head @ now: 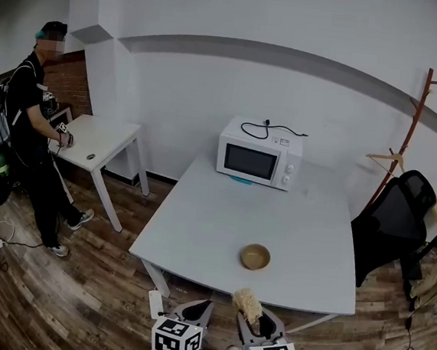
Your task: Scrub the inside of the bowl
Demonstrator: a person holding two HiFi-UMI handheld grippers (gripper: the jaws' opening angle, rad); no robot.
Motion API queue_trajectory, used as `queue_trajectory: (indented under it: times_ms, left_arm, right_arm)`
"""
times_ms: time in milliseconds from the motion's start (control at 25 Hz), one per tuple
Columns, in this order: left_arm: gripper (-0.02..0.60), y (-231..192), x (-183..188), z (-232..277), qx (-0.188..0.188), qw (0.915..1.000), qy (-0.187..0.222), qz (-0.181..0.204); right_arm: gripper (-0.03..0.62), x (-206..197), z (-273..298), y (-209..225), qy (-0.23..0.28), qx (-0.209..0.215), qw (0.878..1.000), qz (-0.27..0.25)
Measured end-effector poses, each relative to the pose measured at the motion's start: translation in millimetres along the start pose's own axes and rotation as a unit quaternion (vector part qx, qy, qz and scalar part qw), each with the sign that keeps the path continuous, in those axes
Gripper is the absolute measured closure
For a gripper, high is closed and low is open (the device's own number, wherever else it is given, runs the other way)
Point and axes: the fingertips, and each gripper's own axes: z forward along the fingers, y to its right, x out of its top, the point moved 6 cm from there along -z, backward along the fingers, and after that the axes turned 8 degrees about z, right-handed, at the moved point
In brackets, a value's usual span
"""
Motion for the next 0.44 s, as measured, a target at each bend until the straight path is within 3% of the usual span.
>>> queue_trajectory:
  times_ms: [440]
  left_arm:
    - [0.563, -2.0, -4.2, -9.7, -0.001, 1.0, 0.006, -0.004]
  right_arm:
    - [0.41, -4.6, -1.6, -9.5, -0.001, 0.002, 1.0, -0.003]
